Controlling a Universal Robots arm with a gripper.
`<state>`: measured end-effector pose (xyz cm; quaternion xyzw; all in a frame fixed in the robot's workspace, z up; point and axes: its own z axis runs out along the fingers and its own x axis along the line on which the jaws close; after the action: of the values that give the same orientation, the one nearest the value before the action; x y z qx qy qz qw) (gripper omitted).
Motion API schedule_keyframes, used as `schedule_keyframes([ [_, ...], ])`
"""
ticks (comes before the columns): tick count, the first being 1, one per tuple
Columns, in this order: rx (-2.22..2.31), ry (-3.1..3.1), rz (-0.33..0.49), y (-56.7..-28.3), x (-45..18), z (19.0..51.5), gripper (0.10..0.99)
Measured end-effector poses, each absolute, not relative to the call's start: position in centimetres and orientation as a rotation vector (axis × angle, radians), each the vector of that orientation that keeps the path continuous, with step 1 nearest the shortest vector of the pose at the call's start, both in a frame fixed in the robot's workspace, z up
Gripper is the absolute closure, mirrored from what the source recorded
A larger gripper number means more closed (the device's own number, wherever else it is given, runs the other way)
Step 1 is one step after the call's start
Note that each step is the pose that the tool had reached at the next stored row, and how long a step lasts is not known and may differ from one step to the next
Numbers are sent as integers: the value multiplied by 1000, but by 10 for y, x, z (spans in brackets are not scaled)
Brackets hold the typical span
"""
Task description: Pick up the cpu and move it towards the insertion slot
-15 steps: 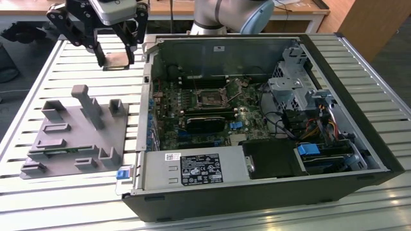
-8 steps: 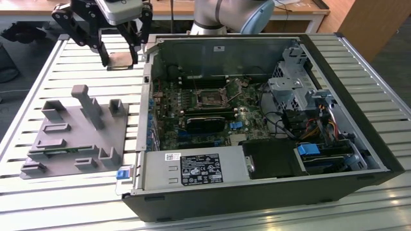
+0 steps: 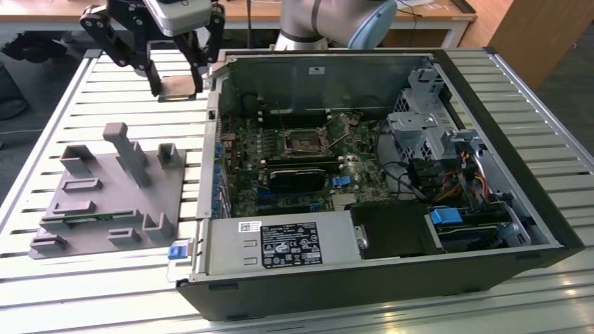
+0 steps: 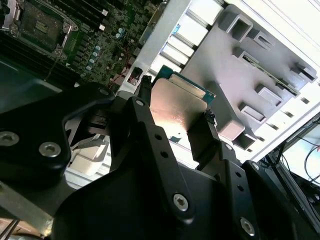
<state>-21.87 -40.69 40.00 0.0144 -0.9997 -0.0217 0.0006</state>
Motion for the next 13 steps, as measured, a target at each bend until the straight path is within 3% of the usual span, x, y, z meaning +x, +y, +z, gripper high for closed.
schedule_keyframes([
  [13, 45, -3139, -68, -407, -208, 400, 545],
])
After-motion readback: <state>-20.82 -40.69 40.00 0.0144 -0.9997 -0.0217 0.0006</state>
